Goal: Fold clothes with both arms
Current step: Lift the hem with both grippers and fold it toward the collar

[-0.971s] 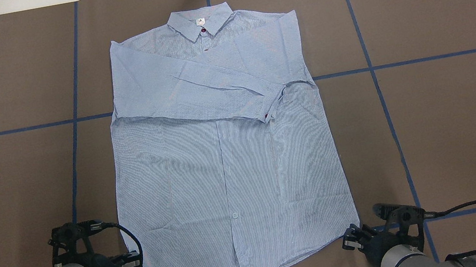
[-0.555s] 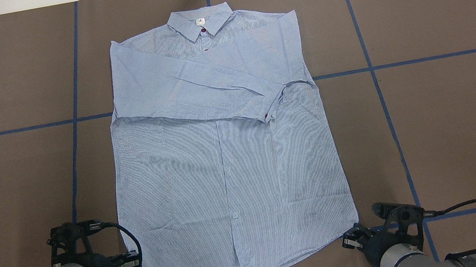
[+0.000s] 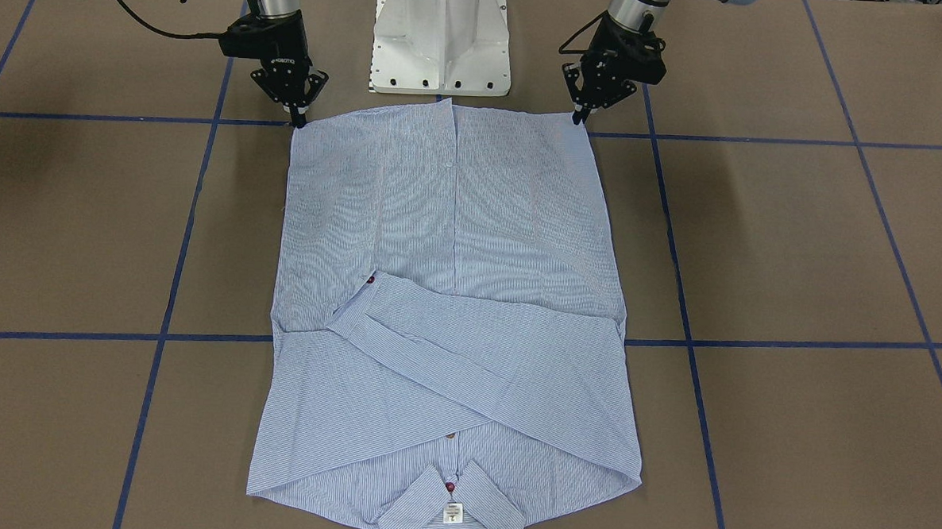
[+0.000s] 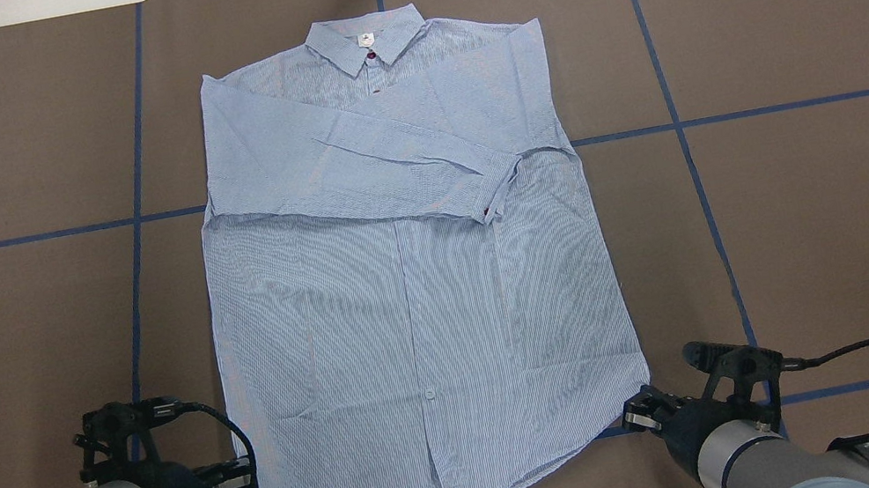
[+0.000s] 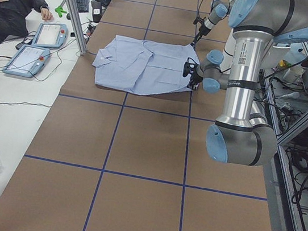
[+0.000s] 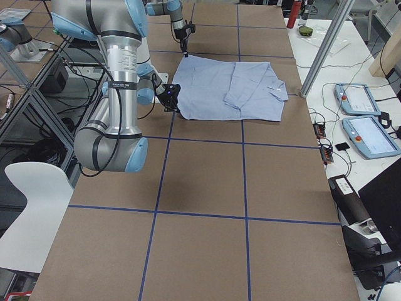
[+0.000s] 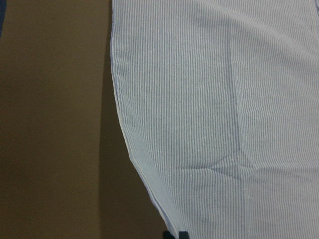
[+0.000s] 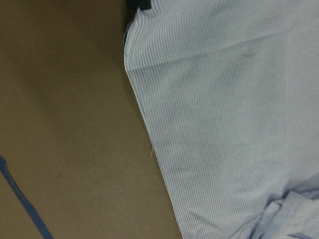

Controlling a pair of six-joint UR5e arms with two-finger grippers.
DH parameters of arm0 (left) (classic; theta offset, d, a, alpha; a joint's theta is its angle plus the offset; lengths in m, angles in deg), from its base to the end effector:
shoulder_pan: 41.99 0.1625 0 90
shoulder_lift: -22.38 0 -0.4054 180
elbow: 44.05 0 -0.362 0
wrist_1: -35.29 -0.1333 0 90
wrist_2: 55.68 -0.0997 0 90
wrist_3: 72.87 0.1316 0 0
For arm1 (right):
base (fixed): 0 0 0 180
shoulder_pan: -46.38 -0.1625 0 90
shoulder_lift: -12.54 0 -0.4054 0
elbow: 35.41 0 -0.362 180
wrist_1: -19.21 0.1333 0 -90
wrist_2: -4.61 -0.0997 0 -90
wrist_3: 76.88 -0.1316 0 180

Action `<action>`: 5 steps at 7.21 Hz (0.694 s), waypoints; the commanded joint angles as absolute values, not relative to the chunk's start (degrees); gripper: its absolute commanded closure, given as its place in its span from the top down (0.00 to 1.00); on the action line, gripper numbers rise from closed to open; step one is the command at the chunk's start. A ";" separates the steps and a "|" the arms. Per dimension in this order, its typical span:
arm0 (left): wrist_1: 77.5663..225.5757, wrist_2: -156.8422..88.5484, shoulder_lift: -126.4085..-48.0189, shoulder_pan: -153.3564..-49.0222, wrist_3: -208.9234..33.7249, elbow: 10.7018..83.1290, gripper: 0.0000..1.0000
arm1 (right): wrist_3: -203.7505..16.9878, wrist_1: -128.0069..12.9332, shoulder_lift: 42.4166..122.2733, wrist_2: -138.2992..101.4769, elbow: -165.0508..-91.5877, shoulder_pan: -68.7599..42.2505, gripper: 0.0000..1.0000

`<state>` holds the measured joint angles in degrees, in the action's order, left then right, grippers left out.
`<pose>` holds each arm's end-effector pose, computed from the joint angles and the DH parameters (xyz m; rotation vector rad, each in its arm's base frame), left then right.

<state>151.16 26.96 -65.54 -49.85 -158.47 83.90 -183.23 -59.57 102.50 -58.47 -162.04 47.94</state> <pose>0.4161 -0.2090 0.3295 0.2301 1.0580 -0.1236 -0.4496 -0.1807 0.3564 0.3111 -0.8849 0.4353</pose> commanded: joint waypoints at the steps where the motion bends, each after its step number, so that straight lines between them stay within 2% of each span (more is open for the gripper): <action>1: 142.50 32.79 -62.09 -50.08 -158.30 99.82 0.00 | -182.44 -75.19 102.36 -61.98 -179.02 49.26 0.00; 2: 133.99 36.22 -62.43 -50.17 -158.30 108.79 0.00 | -182.44 -82.23 101.93 -62.27 -185.90 51.54 0.00; 3: 130.08 41.04 -63.65 -51.99 -158.30 112.96 0.00 | -182.44 -89.09 99.05 -64.62 -191.80 50.95 0.00; 4: 129.08 41.70 -63.93 -53.49 -158.21 112.57 0.00 | -182.26 -94.81 93.45 -70.04 -191.86 45.64 0.00; 5: 128.64 41.53 -65.32 -54.81 -157.86 108.13 0.00 | -179.30 -98.87 88.26 -72.18 -189.77 42.28 0.00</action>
<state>130.10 40.74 -64.09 -53.16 -158.15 110.62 -181.64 -92.69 94.44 -68.43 -190.30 46.58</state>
